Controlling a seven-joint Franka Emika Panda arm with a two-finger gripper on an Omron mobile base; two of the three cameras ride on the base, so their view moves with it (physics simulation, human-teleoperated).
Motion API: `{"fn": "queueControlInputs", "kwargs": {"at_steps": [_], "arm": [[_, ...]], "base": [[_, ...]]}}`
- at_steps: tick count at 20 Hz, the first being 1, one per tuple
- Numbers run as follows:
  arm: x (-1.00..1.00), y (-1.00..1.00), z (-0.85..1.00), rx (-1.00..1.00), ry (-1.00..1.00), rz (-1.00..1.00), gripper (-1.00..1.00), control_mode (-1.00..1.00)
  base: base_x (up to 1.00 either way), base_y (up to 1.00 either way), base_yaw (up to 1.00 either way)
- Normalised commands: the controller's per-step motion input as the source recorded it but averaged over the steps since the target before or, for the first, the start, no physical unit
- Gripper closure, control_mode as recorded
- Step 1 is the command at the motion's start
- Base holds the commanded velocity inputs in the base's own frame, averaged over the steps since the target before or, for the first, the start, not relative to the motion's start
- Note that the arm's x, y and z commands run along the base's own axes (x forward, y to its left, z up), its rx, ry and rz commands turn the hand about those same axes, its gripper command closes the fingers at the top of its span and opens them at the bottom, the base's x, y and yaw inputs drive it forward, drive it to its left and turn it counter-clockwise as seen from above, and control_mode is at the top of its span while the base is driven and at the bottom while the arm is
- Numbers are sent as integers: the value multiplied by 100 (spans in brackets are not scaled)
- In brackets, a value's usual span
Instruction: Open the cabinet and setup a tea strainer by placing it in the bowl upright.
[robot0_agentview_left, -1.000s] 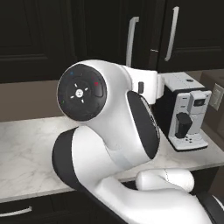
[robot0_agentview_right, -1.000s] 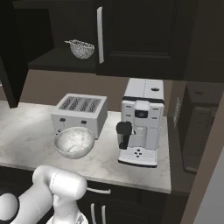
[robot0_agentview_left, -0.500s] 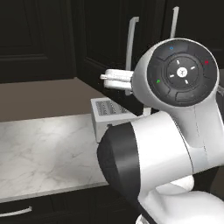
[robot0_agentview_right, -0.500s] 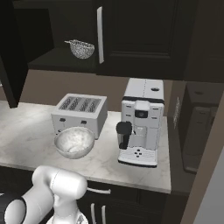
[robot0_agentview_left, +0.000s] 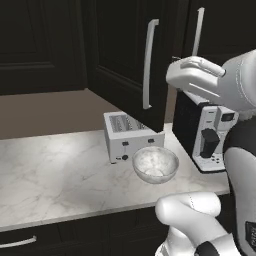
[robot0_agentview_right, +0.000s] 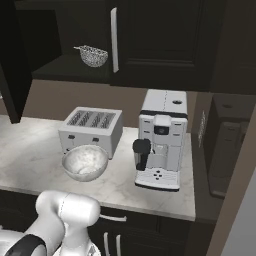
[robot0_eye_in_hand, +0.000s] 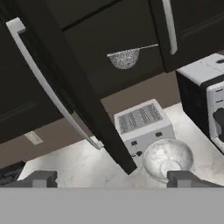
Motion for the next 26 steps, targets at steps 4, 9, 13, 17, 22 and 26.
{"fn": "queueControlInputs", "kwargs": {"at_steps": [4, 9, 13, 17, 22, 26], "arm": [[0, -30, 0, 41, 1, 27, -100, -100], [4, -24, 0, 46, 3, 27, -100, -100], [23, -10, 0, 50, 2, 26, -100, -100], [23, -1, 0, 47, 4, 23, -100, -100], [30, 13, -10, 9, 5, 14, -100, -100], [42, 9, -12, 1, 1, 5, -100, -100]], "base": [[0, 0, 0], [0, 0, 0], [0, 0, 0], [0, 0, 0], [0, 0, 0], [0, 0, 0]]}}
